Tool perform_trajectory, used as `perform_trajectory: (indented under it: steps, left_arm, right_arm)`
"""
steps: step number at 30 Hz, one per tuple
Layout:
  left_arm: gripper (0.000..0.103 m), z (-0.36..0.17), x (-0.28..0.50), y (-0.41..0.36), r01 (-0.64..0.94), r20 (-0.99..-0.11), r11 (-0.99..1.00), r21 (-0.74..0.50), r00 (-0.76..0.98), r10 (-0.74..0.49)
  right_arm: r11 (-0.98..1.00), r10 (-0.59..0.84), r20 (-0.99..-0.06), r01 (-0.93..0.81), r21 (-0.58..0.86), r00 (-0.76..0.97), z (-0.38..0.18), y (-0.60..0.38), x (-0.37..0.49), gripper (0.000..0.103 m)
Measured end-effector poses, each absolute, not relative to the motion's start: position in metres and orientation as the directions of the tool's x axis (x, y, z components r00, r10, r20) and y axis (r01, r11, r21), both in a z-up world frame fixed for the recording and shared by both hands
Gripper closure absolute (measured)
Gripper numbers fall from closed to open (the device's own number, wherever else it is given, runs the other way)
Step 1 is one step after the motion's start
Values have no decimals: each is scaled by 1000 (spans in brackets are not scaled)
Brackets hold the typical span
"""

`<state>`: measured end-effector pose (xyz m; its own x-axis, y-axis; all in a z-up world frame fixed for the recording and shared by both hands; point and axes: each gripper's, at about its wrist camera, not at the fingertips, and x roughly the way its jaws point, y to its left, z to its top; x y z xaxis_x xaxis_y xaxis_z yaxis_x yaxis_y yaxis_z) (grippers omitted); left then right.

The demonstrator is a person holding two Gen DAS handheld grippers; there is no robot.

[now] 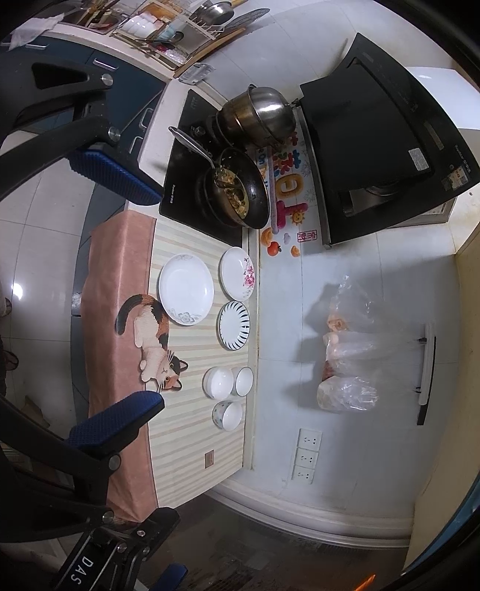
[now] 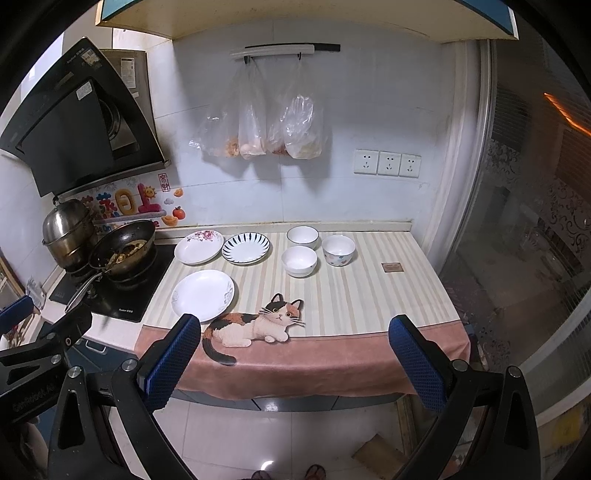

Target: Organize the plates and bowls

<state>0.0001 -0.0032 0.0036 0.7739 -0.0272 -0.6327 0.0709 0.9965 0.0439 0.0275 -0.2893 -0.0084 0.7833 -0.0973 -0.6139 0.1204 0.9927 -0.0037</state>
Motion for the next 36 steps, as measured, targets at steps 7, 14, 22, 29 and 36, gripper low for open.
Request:
perform_trajectory:
  steps: [7,14,22,29,36]
  left_arm:
    - [0,5,1,-4,69,-632,997,44,774,-26]
    - [0,3,1,-2,70,-634,997,43,773,-27]
    - [0,3,1,-1,71,-635,997,40,772,-30]
    - [0,2,0,-1,72,-634,997,42,773,-29]
    - [0,3,1,-1,71,-633,997,39,774,-31]
  right_arm:
    - [993,-97,-613,121,-3,784,-11,-289,27,0]
    - [993,-99,-612,121,-5,785,-12,-289,29,0]
    - [993,-98,-613,121,-4,784,-11,-289,29,0]
    - [992,-101,-611,125,-4,785,-11,-289,30,0]
    - [992,-102,-610,126,-2,786,-8,-292,32,0]
